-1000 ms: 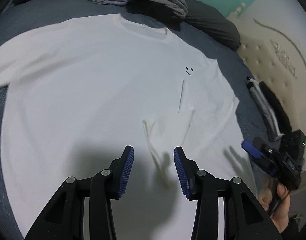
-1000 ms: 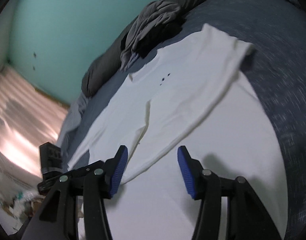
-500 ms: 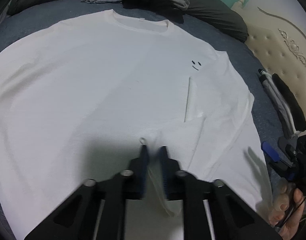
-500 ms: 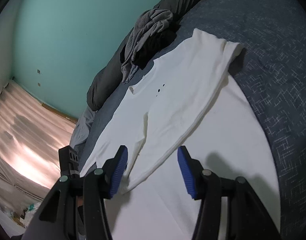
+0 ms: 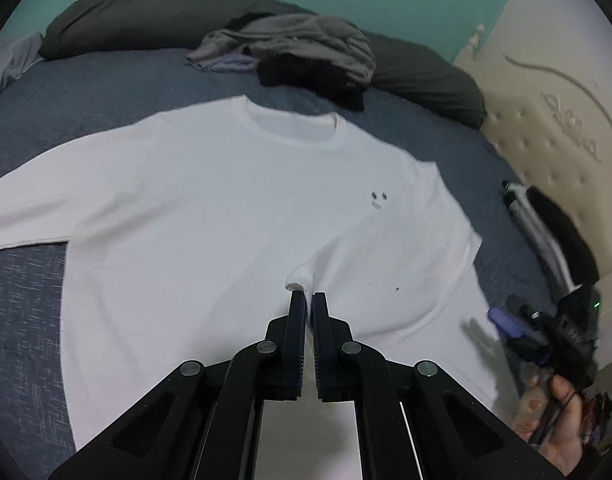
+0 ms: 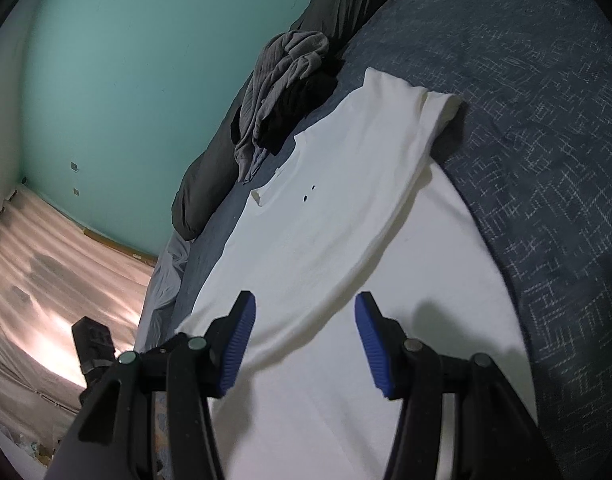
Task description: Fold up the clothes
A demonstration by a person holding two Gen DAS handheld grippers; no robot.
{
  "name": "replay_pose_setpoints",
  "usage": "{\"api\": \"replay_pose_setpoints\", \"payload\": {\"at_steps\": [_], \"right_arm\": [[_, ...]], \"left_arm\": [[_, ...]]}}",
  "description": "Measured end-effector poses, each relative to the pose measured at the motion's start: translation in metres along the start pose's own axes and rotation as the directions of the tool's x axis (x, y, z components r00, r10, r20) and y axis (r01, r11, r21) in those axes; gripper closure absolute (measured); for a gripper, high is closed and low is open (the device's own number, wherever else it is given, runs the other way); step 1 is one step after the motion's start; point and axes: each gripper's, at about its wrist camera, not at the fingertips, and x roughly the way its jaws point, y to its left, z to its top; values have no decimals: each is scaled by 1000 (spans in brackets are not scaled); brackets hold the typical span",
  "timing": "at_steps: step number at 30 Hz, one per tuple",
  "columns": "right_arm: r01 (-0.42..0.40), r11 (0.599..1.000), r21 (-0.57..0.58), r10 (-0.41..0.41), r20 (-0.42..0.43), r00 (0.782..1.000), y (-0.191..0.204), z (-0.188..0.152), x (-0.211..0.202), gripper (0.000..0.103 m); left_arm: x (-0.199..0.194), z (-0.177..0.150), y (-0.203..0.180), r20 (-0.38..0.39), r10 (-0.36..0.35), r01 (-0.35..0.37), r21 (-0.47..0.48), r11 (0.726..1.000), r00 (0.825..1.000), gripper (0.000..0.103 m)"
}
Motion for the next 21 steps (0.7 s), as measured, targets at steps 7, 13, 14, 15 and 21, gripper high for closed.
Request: {"api": "replay_pose_setpoints", "payload": {"at_steps": [7, 13, 14, 15, 21], "right_arm": [[2, 1000, 22, -2, 2, 1000, -6, 1, -1, 50], [1, 999, 32, -1, 2, 1000, -9, 3, -2, 50], [1, 999, 34, -1, 2, 1000, -10, 3, -2, 50], [1, 999, 36, -1, 2, 1000, -10, 4, -2, 50], [4, 999, 44, -4, -2, 1000, -12, 3, -1, 50]], "left_arm": [[-16, 4, 16, 23, 16, -15, -47, 999, 1000, 100], [-28, 5, 33, 32, 21, -18, -88, 996, 999, 100], [-30, 5, 36, 34, 22, -19, -95, 995, 999, 100], [-32, 5, 38, 35, 23, -20, -102, 995, 999, 100], [-38, -6, 61, 23, 54, -50, -148, 988, 998, 100]]}}
